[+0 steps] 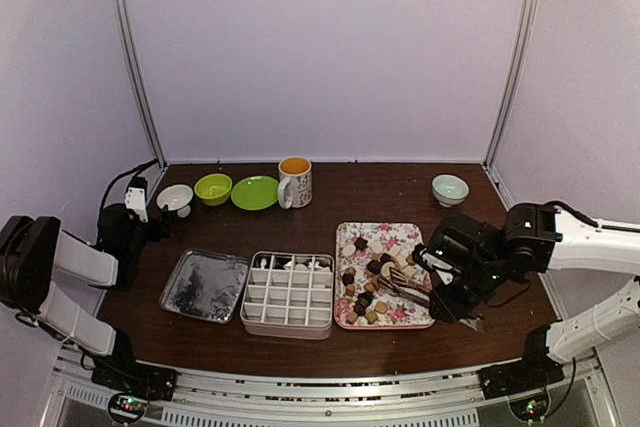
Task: Pack the chocolate
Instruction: Place the fake chocolate in the empty pocket of the box, then pick up the fake chocolate from the plate.
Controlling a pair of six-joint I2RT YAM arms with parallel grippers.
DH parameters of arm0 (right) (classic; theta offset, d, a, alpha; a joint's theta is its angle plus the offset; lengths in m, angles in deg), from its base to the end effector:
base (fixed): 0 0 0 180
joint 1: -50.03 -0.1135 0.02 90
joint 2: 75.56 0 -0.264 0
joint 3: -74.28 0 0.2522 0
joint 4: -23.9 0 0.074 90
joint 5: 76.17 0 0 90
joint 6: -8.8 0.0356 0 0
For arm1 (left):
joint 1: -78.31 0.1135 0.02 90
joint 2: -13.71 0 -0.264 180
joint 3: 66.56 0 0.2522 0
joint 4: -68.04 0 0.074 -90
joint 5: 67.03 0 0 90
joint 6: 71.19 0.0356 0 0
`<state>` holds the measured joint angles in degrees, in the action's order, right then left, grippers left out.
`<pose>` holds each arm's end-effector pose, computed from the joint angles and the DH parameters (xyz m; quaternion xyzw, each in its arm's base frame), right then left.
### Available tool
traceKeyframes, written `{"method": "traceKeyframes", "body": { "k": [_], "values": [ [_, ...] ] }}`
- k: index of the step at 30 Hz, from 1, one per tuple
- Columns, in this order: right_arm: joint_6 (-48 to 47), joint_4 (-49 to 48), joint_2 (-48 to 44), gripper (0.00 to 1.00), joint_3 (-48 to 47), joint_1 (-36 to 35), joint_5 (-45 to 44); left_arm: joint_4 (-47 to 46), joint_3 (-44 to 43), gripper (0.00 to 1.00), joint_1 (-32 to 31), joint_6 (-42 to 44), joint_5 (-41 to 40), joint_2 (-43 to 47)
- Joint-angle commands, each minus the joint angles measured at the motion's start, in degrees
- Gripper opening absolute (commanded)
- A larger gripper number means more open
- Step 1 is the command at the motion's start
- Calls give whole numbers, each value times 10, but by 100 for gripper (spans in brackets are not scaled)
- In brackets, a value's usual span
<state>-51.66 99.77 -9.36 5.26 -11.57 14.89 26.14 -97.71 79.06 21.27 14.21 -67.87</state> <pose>0.0933 0.1739 0.2626 -0.2744 0.9502 0.1116 0.0966 0.2499 0.0087 0.1641 -0.0386 0.7562 0.0761 0.6488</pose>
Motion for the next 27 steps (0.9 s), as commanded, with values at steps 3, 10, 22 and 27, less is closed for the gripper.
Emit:
{"method": "traceKeyframes", "body": {
  "k": [3,10,22,27],
  "values": [
    [-16,-6,37,33,-21,5,-33,-30,-12,98,4,-3,-1,-1],
    [-20,-18,48,34,-24,6,-30,-30,-12,98,4,-3,-1,-1],
    [-26,-11,40,35,-40,8,-25,-30,-12,98,4,-3,-1,-1],
    [-30,-8,52,35,-45,10,-36,-30,-12,98,4,-3,-1,-1]
  ]
}}
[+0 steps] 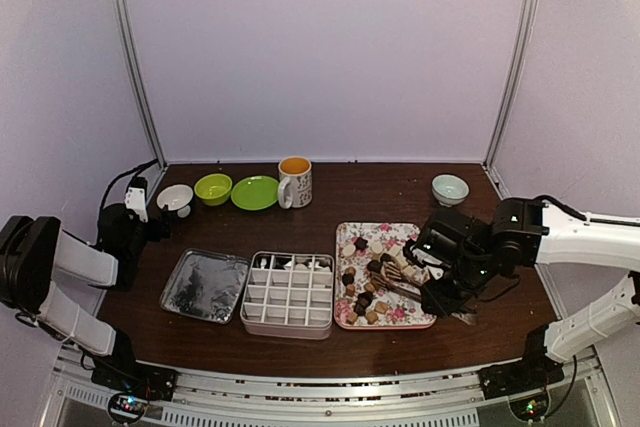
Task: Pack the chocolate
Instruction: Pick up the fake chocolate from the plate.
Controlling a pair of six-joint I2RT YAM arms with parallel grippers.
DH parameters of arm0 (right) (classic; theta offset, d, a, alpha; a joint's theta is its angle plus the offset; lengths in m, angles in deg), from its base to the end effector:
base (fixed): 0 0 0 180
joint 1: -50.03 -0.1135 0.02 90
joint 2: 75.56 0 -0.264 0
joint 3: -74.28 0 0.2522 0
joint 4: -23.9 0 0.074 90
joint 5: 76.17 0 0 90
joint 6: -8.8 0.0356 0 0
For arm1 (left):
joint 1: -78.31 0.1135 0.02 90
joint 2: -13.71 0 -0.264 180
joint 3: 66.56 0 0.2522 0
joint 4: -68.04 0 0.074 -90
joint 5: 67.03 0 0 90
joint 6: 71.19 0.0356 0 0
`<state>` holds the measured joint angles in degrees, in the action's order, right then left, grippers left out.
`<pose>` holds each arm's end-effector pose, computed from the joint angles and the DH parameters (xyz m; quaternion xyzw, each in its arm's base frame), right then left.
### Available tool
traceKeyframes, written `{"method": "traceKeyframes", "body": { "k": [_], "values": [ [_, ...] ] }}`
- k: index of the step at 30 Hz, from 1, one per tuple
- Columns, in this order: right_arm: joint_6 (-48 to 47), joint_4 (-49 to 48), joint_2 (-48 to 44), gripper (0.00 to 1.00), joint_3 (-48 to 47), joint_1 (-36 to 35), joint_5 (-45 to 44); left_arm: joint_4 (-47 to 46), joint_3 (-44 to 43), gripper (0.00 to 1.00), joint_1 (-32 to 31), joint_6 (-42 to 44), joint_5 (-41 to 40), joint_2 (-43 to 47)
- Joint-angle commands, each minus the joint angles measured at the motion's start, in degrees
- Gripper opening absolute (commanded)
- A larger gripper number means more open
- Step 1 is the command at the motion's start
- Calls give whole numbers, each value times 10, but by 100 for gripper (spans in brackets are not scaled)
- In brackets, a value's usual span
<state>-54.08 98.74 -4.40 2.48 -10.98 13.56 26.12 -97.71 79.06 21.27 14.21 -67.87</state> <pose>0.1052 0.1895 0.2607 -0.2884 0.9476 0.0939 0.1004 0.2499 0.0087 0.1641 -0.0386 0.7561 0.0761 0.6489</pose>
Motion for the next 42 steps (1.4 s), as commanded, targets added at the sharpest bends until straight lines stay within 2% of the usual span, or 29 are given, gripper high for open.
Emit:
{"method": "traceKeyframes", "body": {
  "k": [1,32,42],
  "values": [
    [-7,1,4,35,-17,5,-22,-30,-12,98,4,-4,-1,-1],
    [-22,-35,58,31,-11,14,15,-30,-13,98,4,-3,-1,-1],
    [-25,-7,52,23,-60,15,-3,-30,-12,98,4,-4,-1,-1]
  ]
}}
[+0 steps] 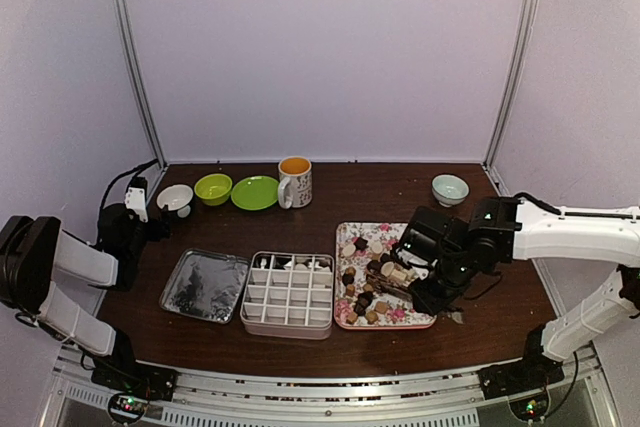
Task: Pack the chocolate
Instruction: Pick up the fake chocolate from the plate, then place the fake chocolate in the empty pocket of the box.
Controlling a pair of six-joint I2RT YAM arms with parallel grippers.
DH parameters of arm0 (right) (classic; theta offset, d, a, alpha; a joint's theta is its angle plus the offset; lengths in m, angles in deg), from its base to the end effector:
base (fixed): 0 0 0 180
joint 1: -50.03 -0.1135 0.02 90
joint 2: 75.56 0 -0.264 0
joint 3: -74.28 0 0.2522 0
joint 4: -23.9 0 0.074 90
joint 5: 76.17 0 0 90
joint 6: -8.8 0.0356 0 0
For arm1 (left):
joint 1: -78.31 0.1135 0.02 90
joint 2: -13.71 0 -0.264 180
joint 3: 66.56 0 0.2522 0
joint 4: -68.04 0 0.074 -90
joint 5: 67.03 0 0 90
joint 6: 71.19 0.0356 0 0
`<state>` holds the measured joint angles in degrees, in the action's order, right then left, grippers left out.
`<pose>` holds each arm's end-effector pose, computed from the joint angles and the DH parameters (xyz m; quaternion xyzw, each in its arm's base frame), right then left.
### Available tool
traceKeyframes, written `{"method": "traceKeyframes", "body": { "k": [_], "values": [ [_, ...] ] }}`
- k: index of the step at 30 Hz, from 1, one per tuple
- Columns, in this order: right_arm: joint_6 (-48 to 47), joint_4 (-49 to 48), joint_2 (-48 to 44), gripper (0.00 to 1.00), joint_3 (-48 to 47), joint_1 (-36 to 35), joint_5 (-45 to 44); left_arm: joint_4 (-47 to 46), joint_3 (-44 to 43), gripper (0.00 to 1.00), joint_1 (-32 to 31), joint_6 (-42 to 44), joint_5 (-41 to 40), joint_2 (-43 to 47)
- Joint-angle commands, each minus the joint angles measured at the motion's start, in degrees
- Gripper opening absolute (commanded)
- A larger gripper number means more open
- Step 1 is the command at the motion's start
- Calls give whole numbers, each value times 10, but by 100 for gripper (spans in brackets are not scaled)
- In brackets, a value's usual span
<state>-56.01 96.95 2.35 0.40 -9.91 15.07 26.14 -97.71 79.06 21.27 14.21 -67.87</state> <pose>0.1199 0.2088 0.2471 -0.2979 0.9479 0.0840 0.0756 0.2499 0.0087 0.1641 -0.0386 0.7562 0.0761 0.6488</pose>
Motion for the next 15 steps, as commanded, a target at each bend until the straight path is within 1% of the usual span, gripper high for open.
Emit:
{"method": "traceKeyframes", "body": {
  "k": [1,8,15],
  "values": [
    [-7,13,-20,23,-45,4,-19,-30,-12,98,4,-4,-1,-1],
    [-17,7,-31,23,-79,4,0,-30,-13,98,3,-4,-1,-1],
    [-40,-58,-10,23,-106,2,99,-30,-12,98,4,-3,-1,-1]
  ]
}}
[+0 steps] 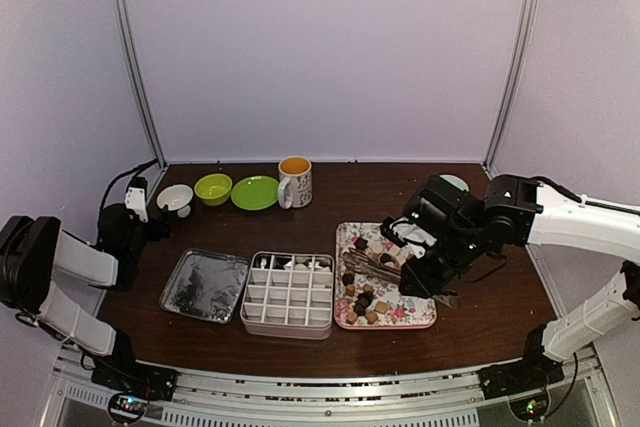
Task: Pack the chocolate
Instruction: Place the fake chocolate in the empty pocket of the box.
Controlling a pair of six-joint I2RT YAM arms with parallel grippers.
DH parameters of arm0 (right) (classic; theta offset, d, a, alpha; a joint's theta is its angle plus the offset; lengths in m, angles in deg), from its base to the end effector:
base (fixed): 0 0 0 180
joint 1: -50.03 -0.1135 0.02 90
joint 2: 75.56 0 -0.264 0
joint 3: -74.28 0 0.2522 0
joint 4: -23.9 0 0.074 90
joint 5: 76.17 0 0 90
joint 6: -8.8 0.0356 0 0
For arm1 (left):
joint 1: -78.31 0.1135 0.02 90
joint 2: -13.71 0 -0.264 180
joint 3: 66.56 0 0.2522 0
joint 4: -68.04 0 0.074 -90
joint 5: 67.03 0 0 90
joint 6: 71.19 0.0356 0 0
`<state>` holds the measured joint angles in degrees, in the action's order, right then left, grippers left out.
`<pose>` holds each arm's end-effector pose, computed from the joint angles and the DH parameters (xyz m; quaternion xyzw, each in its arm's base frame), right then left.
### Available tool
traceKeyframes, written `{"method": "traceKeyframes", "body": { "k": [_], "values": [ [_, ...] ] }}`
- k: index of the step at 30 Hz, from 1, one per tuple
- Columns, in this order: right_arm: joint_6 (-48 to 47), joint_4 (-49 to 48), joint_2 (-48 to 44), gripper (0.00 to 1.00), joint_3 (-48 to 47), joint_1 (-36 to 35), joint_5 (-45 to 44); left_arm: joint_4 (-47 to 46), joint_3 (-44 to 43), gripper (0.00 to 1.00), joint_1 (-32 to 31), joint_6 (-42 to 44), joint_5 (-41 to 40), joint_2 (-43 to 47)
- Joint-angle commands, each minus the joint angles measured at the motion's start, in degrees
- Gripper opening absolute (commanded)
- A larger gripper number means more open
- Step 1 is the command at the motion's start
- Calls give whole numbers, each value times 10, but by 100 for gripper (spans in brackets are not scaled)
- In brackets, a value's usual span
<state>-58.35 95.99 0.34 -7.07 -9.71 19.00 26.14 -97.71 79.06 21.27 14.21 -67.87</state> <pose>0.1233 0.2177 0.2930 -0.3182 0.9252 0.1666 0.1228 0.2499 0.0087 0.1641 -0.0386 0.7562 0.0761 0.6488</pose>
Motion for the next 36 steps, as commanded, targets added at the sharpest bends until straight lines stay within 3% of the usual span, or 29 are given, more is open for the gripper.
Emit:
{"method": "traceKeyframes", "body": {
  "k": [1,18,36],
  "values": [
    [-19,-56,16,23,-35,-1,66,-31,-12,98,4,-4,-1,-1],
    [-24,-114,124,23,-77,-25,89,-30,-12,98,4,-3,-1,-1],
    [-9,-139,138,28,-76,-25,65,-30,-13,98,4,-4,-1,-1]
  ]
}}
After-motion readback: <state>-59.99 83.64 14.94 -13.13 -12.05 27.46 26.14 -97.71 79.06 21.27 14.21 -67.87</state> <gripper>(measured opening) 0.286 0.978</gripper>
